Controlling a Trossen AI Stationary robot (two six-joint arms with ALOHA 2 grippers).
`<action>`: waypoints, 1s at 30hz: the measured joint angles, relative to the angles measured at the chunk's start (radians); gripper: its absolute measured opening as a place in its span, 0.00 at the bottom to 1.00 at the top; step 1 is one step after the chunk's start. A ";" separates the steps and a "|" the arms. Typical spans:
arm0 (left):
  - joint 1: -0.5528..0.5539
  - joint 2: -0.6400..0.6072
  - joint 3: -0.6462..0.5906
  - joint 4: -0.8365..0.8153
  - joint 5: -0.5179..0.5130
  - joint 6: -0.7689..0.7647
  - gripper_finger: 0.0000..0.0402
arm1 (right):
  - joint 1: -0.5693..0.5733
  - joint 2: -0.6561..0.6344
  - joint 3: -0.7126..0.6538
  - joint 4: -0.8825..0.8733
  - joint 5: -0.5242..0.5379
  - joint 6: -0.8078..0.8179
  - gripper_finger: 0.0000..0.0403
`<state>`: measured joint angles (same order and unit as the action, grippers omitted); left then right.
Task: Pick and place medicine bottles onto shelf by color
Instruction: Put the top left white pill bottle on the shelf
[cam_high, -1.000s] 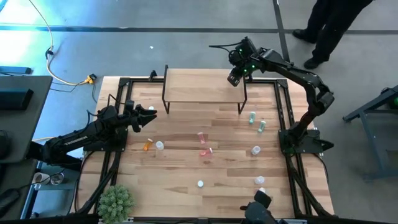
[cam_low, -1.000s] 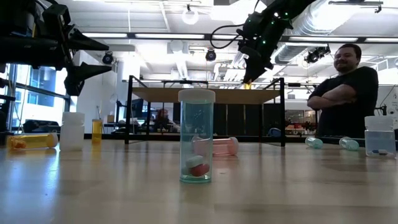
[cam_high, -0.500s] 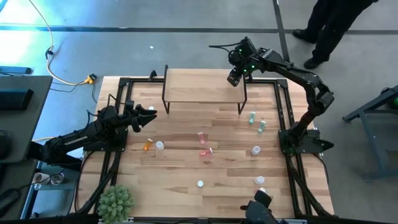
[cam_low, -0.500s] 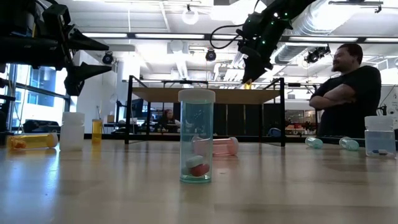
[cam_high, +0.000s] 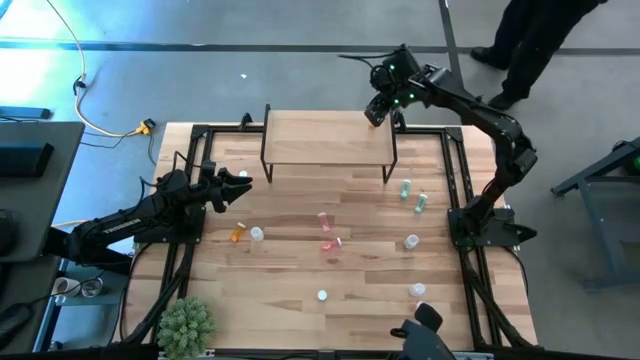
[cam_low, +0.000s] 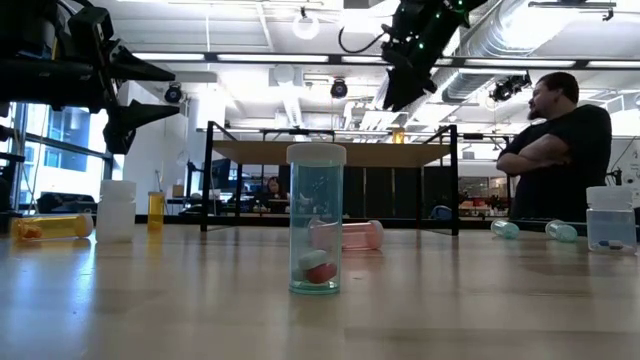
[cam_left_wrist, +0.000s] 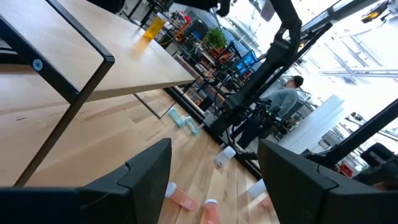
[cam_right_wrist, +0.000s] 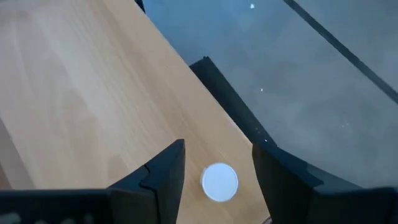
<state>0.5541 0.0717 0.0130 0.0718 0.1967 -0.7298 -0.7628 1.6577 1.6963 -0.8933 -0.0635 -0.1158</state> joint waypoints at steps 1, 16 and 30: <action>0.000 0.000 0.003 -0.001 0.001 0.006 0.57 | 0.000 0.000 0.016 -0.010 0.000 0.015 0.44; -0.001 0.002 0.205 -0.214 0.132 0.305 0.57 | 0.120 -0.001 0.224 -0.053 0.041 0.197 0.44; -0.062 0.204 0.384 -0.391 0.178 0.547 0.57 | 0.198 -0.001 0.236 -0.056 0.047 0.298 0.44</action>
<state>0.4920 0.2762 0.3969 -0.3191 0.3751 -0.1826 -0.5647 1.6569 1.9320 -0.9488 -0.0162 0.1818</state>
